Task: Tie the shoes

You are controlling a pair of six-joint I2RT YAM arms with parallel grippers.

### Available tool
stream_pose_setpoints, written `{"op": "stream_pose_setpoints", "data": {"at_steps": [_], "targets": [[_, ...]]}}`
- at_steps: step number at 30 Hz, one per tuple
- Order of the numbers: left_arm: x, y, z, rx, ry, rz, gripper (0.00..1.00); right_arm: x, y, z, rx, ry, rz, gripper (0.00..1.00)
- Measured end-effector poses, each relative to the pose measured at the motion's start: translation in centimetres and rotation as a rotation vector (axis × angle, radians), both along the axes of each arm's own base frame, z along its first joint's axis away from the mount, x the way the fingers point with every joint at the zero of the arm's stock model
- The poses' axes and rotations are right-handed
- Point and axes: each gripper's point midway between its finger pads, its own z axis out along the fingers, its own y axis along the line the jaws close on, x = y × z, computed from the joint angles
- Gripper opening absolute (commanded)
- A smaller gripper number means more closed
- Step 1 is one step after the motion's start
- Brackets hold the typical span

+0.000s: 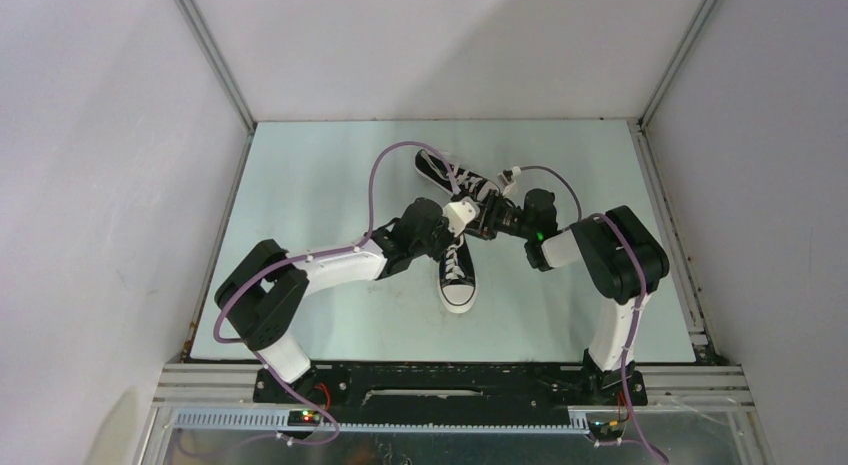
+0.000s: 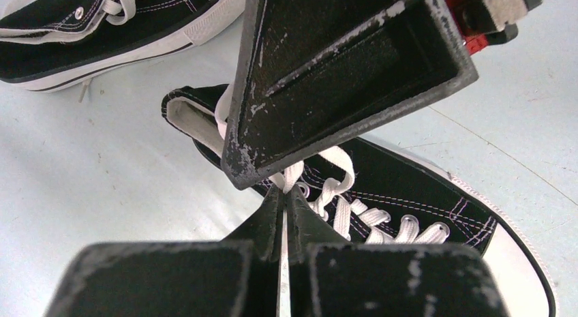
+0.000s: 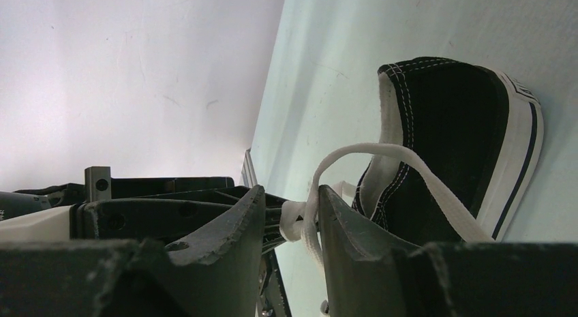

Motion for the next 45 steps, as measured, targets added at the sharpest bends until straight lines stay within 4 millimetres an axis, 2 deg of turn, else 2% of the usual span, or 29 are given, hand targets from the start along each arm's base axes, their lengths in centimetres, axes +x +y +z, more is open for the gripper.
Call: {"op": "stream_pose_setpoints", "data": {"at_steps": [12,25,28,31,32,34,40,41,42,43,44,45], "targets": [[0.4,-0.3,0.6,-0.022,-0.023,0.005,0.00,0.0,0.0,-0.7,-0.008,0.022,0.000,0.34],[0.4,-0.1,0.4,-0.016,-0.013,0.006,0.00,-0.3,0.4,-1.2,-0.011,0.033,0.010,0.32],[0.4,0.0,0.3,-0.014,-0.010,0.006,0.00,-0.4,0.4,-1.2,-0.011,0.034,0.011,0.24],[0.3,0.0,0.3,-0.012,-0.008,0.007,0.00,-0.5,0.5,-1.2,-0.011,0.035,0.013,0.05],[0.3,0.0,0.3,-0.011,-0.007,0.007,0.00,-0.5,0.5,-1.2,-0.011,0.035,0.014,0.02],[0.3,0.0,0.2,-0.013,-0.003,0.010,0.05,-0.5,0.5,-1.2,-0.010,0.038,0.015,0.00],[0.3,0.3,0.2,-0.019,0.010,0.040,0.43,-0.5,0.5,-1.2,-0.012,0.041,0.013,0.00],[0.3,0.5,0.4,-0.021,0.008,0.054,0.53,-0.5,0.4,-1.3,-0.013,0.041,0.012,0.00],[0.3,0.8,0.6,-0.024,0.002,0.065,0.59,-0.4,0.4,-1.3,-0.015,0.040,0.012,0.00],[0.3,1.3,1.0,-0.037,-0.008,0.087,0.70,-0.4,0.4,-1.4,-0.018,0.038,0.012,0.00],[0.1,1.8,1.4,-0.047,-0.016,0.102,0.76,-0.4,0.3,-1.5,-0.022,0.036,0.012,0.00],[-0.1,2.4,1.9,-0.072,-0.027,0.122,0.86,-0.4,0.3,-1.5,-0.026,0.034,0.013,0.00]]}}
